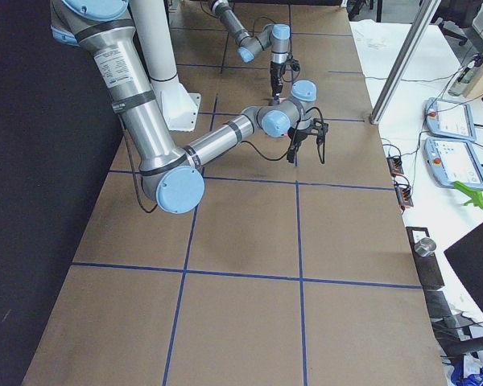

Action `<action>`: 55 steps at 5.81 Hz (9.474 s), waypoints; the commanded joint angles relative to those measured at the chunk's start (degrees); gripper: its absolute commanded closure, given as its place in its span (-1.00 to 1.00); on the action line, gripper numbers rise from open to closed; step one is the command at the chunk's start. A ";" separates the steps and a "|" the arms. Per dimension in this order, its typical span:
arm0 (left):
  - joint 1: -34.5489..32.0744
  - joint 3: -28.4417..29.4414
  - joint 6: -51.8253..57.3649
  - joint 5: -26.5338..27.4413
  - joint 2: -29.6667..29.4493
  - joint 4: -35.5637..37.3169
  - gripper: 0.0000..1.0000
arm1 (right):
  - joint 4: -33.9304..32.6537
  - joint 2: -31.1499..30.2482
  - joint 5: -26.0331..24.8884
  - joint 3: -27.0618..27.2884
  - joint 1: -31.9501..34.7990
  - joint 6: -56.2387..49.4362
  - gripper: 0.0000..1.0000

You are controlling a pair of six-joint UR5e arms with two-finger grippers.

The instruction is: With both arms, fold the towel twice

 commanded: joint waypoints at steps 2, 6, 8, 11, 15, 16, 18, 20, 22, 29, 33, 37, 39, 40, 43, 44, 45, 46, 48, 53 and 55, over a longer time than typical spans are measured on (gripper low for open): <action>0.72 0.11 -0.27 0.00 -0.43 -0.09 0.07 | 0.00 0.31 0.33 0.00 -0.10 0.09 -1.00; 1.25 0.03 -1.94 0.00 -0.43 -0.18 0.23 | 0.00 0.31 0.50 0.00 -0.01 0.09 -1.00; 1.25 0.11 -2.56 0.00 -0.43 -0.18 0.51 | -0.09 0.40 0.50 0.17 -0.01 0.27 -1.00; 1.25 0.11 -2.56 -0.26 -1.12 0.17 0.88 | -0.18 0.05 0.59 0.96 0.08 0.45 -1.00; -0.49 -0.06 -1.69 -4.54 -8.05 10.69 1.00 | -0.18 -0.04 0.59 0.79 0.08 0.44 -1.00; -0.42 0.20 -1.42 -4.48 -10.68 14.28 1.00 | -0.18 -0.04 0.59 0.79 0.08 0.36 -1.00; -0.33 3.77 -1.42 -4.22 -17.00 18.53 1.00 | -0.18 0.05 0.68 0.79 0.17 0.36 -1.00; -0.15 9.59 -1.33 -4.04 -22.12 18.98 1.00 | -0.18 0.05 0.68 0.79 0.26 0.27 -1.00; 0.11 17.50 -0.20 -3.78 -28.54 18.98 1.00 | -0.18 -0.04 1.03 0.88 0.52 0.27 -1.00; 5.29 22.44 3.84 3.24 -33.12 18.71 1.00 | 0.00 -3.20 1.38 2.90 1.22 0.01 -1.00; 6.09 24.01 4.65 6.06 -34.53 18.63 1.00 | 0.09 -4.77 1.38 4.38 1.22 0.01 -1.00; 6.70 23.14 4.65 7.29 -34.71 18.01 -1.00 | -0.09 -5.92 1.47 6.67 1.22 0.01 -1.00; 3.65 17.21 5.17 4.77 -32.79 19.67 -1.00 | -0.18 -5.66 1.47 7.29 1.31 0.01 -1.00; -0.90 10.47 6.04 -0.21 -28.07 22.29 -1.00 | -0.18 -5.58 1.47 7.64 2.27 0.01 -1.00; -14.43 -15.39 32.23 -4.48 -5.15 35.90 -1.00 | -0.35 -7.75 1.56 7.82 9.98 -14.32 -1.00; -19.18 -18.66 41.47 -5.09 1.87 36.12 -1.00 | -0.35 -13.60 1.56 10.86 14.01 -25.63 -1.00; -25.14 -19.30 50.96 -8.14 6.90 36.12 -1.00 | -0.35 -20.71 1.56 14.29 19.01 -36.53 -1.00; -30.86 -19.31 60.54 -10.43 12.00 36.12 -1.00 | -0.35 -25.56 1.56 16.06 23.33 -45.08 -1.00; -39.74 -18.53 77.60 -10.46 20.98 36.12 -1.00 | -0.26 -34.18 1.56 17.40 30.01 -60.81 -1.00; -59.02 7.36 109.29 -10.63 25.41 33.67 -1.00 | -0.09 -39.76 9.91 6.34 46.57 -82.17 -1.00; -59.13 7.76 108.19 -11.33 28.49 28.92 -1.00 | -0.35 -40.29 10.08 5.63 47.36 -82.00 -1.00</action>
